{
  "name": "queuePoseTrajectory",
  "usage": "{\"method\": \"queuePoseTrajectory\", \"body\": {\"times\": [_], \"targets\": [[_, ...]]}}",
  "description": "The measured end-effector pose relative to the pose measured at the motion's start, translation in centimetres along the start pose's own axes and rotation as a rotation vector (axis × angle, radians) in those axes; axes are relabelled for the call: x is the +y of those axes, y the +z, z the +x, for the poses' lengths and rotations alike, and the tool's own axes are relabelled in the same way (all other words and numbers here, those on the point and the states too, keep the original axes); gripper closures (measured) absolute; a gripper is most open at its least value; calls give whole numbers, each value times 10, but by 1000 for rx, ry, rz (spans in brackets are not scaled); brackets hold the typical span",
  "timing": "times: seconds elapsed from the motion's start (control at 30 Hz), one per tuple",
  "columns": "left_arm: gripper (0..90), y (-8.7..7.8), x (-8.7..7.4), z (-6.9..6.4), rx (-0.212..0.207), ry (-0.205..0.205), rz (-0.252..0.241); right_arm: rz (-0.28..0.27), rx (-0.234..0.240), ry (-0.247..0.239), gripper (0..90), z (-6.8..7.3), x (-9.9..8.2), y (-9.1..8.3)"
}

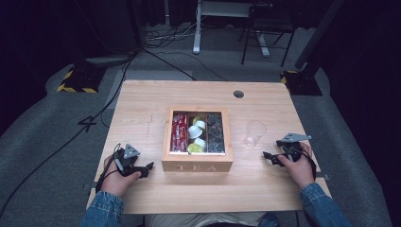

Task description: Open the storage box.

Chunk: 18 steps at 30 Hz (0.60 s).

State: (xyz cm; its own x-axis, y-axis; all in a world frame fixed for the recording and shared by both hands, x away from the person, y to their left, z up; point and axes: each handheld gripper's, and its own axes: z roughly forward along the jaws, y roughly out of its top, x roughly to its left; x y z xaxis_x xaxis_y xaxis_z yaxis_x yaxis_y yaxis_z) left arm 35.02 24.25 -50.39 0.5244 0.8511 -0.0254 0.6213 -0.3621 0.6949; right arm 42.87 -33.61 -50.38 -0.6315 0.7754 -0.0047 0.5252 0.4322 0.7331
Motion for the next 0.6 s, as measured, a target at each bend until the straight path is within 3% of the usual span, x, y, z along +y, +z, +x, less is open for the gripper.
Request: {"method": "queuePoseTrajectory", "body": {"times": [0.23,0.6], "targets": [[281,-7,4,0,2,3,41,0,0,0,135,0,0,0],[296,-28,20,1,-26,5,10,0,1,-1,135,0,0,0]]}}
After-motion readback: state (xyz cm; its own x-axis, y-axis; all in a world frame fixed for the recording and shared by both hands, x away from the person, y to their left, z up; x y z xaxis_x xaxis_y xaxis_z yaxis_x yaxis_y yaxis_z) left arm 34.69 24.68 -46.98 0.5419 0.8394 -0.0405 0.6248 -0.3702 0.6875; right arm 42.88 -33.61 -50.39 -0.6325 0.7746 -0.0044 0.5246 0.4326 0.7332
